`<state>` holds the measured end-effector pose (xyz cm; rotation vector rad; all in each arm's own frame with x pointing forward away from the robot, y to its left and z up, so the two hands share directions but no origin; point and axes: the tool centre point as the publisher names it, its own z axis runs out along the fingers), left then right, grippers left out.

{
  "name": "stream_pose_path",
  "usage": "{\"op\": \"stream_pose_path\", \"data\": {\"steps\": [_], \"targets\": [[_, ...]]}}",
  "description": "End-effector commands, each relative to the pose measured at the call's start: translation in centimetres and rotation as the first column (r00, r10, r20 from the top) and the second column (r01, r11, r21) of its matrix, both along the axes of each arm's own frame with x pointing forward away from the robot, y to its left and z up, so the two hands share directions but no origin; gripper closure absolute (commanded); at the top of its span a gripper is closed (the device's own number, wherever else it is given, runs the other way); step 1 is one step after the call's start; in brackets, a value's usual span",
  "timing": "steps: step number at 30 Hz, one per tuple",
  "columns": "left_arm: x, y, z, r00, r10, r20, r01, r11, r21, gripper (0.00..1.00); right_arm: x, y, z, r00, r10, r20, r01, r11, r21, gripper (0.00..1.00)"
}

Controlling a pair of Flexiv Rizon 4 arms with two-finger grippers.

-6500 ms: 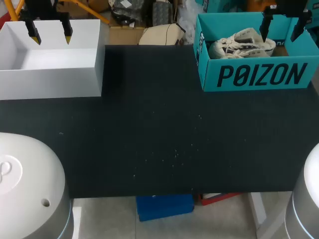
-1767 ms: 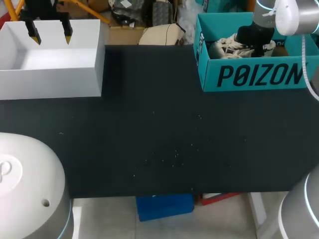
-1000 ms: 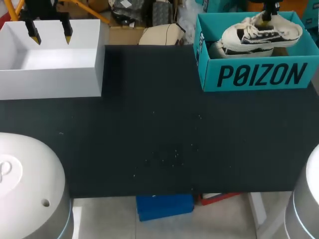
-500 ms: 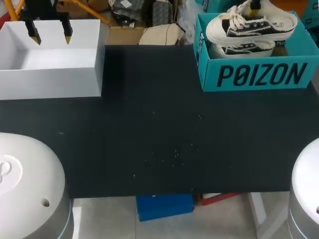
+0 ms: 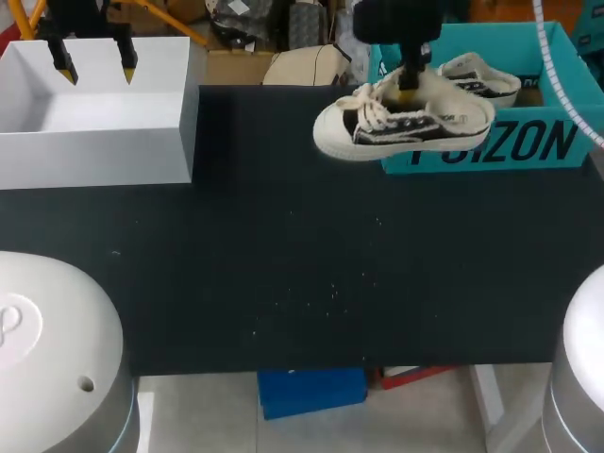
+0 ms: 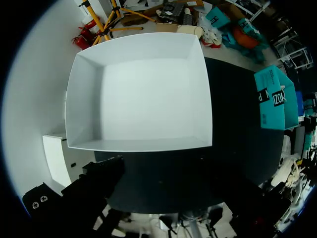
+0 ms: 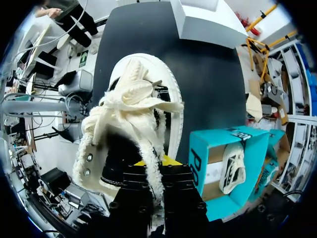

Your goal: Take the shoe out of the shoebox, open the shoe tongue, remove and reinsert the insole, then place the shoe into the shoebox

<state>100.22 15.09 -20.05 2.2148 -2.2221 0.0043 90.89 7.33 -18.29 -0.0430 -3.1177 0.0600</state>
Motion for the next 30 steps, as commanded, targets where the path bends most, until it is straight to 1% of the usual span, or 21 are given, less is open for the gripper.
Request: {"op": "stream_pose_path", "data": {"steps": [1,5,6,10,14,22,24,30], "targets": [[0.0,-0.1,0.0,1.000,0.002,-0.002,-0.002,1.000,0.003,0.00,-2.8,4.2,-3.0,0.999,-0.001,0.042,0.001,1.000,-0.009,1.00],[0.0,-0.1,0.0,1.000,0.002,-0.002,-0.002,1.000,0.003,0.00,-4.4,7.1,-5.2,1.000,0.006,0.031,-0.006,1.000,0.002,1.00],[0.0,-0.1,0.0,1.000,0.002,-0.002,-0.002,1.000,0.003,0.00,-4.8,7.6,-5.8,1.000,0.009,0.018,-0.009,1.000,0.002,1.00],[0.0,-0.1,0.0,1.000,0.002,-0.002,-0.002,1.000,0.003,0.00,-5.8,9.1,-8.2,1.000,0.012,0.010,-0.012,1.000,0.005,1.00],[0.0,-0.1,0.0,1.000,0.002,-0.002,-0.002,1.000,0.003,0.00,-6.4,10.6,-10.3,1.000,0.020,0.004,-0.020,1.000,0.018,1.00],[0.0,-0.1,0.0,1.000,0.002,-0.002,-0.002,1.000,0.003,0.00,-6.7,13.8,-14.3,1.000,0.029,-0.007,-0.029,0.998,0.052,1.00],[0.0,-0.1,0.0,1.000,0.002,-0.002,-0.002,1.000,0.003,0.00,-6.5,14.3,-15.4,1.000,0.029,-0.008,-0.028,0.998,0.052,1.00],[0.0,-0.1,0.0,1.000,0.002,-0.002,-0.002,1.000,0.003,0.00,-6.2,15.2,-17.8,0.999,0.029,-0.014,-0.028,0.998,0.049,1.00]]}}
